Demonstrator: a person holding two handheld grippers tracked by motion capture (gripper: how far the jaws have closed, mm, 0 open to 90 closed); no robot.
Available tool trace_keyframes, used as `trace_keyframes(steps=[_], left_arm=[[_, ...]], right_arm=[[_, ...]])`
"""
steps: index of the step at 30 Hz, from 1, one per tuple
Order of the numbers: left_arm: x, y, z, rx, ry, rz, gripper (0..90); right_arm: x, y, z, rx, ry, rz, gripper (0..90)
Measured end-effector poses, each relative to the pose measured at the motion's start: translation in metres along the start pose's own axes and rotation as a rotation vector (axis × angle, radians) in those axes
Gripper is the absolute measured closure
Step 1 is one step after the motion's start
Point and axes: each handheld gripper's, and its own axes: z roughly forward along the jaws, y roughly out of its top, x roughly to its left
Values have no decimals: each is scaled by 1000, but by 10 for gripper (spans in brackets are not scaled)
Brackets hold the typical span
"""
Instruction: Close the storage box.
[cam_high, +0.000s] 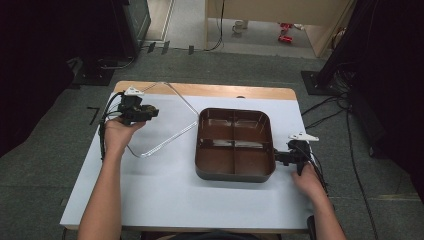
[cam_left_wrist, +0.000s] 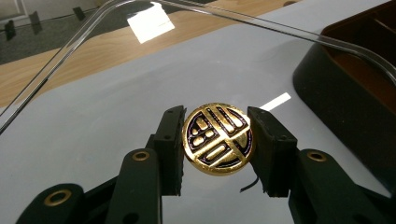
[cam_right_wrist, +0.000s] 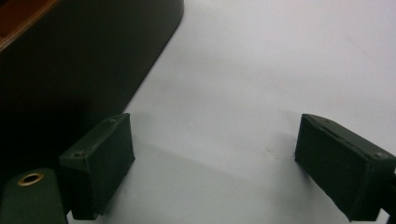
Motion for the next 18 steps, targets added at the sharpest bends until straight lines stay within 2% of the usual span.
trace_keyframes(steps=[3, 7, 9, 13, 15, 17, 18], left_arm=[[-8, 5, -2, -15, -29, 16, 593], [-16, 10, -3, -20, -43, 46, 593], [-27, 15, -4, -32, -66, 82, 594], [-37, 21, -5, -49, -111, 100, 593], [-39, 22, -5, -49, -118, 105, 594], [-46, 24, -4, -63, -160, 115, 594], [-46, 24, -4, -63, -160, 115, 593]], right_arm=[[0, 0, 0, 0, 0, 0, 111], [0, 0, 0, 0, 0, 0, 111], [0, 0, 0, 0, 0, 0, 111], [0, 0, 0, 0, 0, -1, 111], [0, 0, 0, 0, 1, -2, 111], [0, 0, 0, 0, 0, -1, 111], [0, 0, 0, 0, 0, -2, 111]])
